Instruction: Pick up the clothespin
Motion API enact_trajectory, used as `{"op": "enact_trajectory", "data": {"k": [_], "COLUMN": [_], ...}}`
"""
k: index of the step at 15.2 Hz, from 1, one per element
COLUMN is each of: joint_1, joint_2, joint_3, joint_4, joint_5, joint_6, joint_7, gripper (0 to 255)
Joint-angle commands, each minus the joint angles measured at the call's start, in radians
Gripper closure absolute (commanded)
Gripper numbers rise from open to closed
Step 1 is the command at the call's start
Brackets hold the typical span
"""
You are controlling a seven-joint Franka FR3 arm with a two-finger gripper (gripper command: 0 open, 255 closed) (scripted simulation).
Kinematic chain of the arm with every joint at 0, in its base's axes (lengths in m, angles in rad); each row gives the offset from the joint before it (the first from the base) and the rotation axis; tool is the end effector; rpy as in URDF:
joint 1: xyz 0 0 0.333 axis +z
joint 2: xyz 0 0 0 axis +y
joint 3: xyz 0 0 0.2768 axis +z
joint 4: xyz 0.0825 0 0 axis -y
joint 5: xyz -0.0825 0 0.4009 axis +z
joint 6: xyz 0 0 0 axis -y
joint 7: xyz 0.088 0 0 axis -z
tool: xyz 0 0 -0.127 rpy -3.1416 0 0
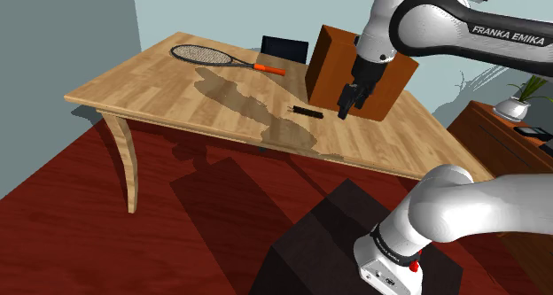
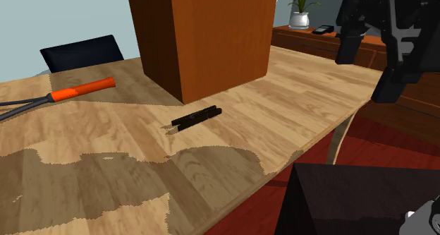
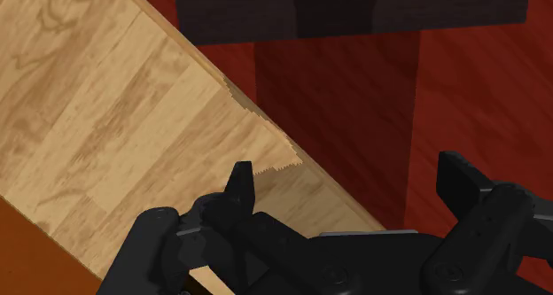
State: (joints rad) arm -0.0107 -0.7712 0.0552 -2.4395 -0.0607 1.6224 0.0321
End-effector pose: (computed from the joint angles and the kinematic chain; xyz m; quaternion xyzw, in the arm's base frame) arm 0.3554 0.0093 0.5013 0.9985 0.0002 -0.0218 0.0502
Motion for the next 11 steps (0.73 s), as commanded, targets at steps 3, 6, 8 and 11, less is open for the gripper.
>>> {"op": "enact_trajectory", "data": {"k": [3,6,8,11], "joint_1": [-0.003,-0.006,-0.008,-0.007], "joint_2": [0.019,0.065,0.106,0.181], "joint_3": [-0.044,-0.111,-0.156,-0.221], "joint_4": [-0.024,-0.046,-0.051,-0.045], "joint_5": [-0.035,-0.082,-0.110,-0.142], "joint_6": [0.057,0.147,0.209,0.303], "joint_7": [-0.078,-0.194,-0.269,-0.382], "gripper": [0,0,0,0]}}
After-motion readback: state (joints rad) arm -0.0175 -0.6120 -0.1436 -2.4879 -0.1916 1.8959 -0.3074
